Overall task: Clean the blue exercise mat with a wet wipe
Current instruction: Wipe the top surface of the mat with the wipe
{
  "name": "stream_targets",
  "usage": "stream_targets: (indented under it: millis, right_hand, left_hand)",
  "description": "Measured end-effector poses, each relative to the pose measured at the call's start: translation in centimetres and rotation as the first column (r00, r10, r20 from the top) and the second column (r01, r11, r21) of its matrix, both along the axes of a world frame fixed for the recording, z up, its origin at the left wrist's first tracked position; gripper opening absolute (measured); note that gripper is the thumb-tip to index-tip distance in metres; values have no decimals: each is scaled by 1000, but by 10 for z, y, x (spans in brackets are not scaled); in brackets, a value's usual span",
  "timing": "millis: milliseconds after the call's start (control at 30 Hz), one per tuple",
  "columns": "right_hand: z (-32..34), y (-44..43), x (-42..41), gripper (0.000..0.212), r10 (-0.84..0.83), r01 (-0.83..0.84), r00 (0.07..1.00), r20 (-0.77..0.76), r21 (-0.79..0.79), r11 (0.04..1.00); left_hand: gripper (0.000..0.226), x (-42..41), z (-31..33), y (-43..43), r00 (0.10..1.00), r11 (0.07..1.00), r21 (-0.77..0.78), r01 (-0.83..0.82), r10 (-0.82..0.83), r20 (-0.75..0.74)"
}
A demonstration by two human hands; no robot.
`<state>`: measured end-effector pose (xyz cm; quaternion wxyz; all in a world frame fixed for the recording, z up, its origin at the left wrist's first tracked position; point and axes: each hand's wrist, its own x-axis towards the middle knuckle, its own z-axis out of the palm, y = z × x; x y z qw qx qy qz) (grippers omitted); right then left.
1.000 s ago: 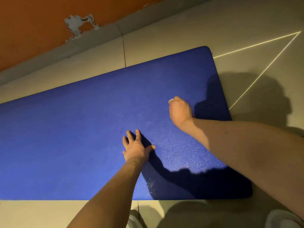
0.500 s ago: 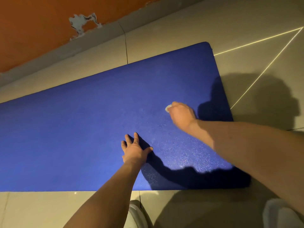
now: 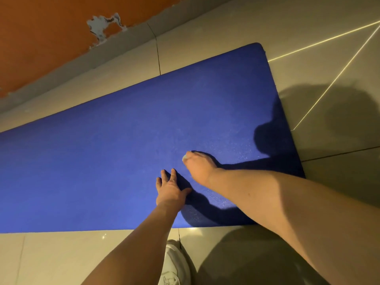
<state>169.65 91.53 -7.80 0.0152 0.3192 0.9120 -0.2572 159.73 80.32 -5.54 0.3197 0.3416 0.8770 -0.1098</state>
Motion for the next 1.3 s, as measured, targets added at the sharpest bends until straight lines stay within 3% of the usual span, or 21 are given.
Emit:
stream_targets:
  millis: [100, 267, 400, 500, 600, 667, 833, 967, 1033, 1133, 1233, 1300]
  right_hand:
    - [-4, 26, 21, 33, -45, 45, 999, -19, 20, 999]
    - [-13, 79, 79, 22, -326, 324, 945, 9, 106, 940]
    - [-15, 66, 64, 23, -422, 418, 906, 32, 75, 905]
    - [-20, 29, 35, 30, -331, 331, 943, 21, 2, 943]
    - [-9, -24, 16, 29, -36, 37, 999, 21, -44, 998]
    - [-5, -40, 18, 32, 67, -67, 998, -5, -38, 997]
    - [-6, 14, 57, 38, -53, 52, 999, 9, 74, 996]
    - [-11, 50, 94, 21, -304, 293, 951, 50, 160, 943]
    - [-10, 47, 90, 19, -328, 307, 942, 64, 222, 925]
    - [-8, 13, 66, 31, -290, 284, 956, 47, 110, 953]
    - [-3, -35, 41, 33, -69, 70, 997, 37, -24, 997]
    - [-2, -50, 40, 34, 21, -20, 999, 25, -30, 999]
  left_hand:
    - [91, 1, -1, 2, 1000, 1000, -13, 3, -3, -7]
    - [88, 2, -1, -1, 1000, 1000, -3, 0, 0, -12]
    - [89, 2, -2, -1, 1000, 1000, 0, -2, 2, -9]
    - [90, 2, -2, -1, 1000, 1000, -6, 0, 0, -12]
    - [90, 2, -2, -1, 1000, 1000, -17, 1, -1, -18]
    - [90, 3, -2, -1, 1000, 1000, -21, 5, -6, -29]
    - [89, 4, -1, -2, 999, 1000, -22, 6, -7, -38]
    - [88, 5, 0, -2, 999, 1000, -12, 9, -9, -38]
    - [88, 5, 1, -1, 999, 1000, -15, 3, -4, -36]
    - [88, 5, 1, -2, 1000, 1000, -11, 13, -13, -28]
    - [87, 5, 1, -6, 1000, 1000, 10, 11, -11, -25]
    - [86, 7, 1, -9, 999, 1000, 8, 11, -11, -31]
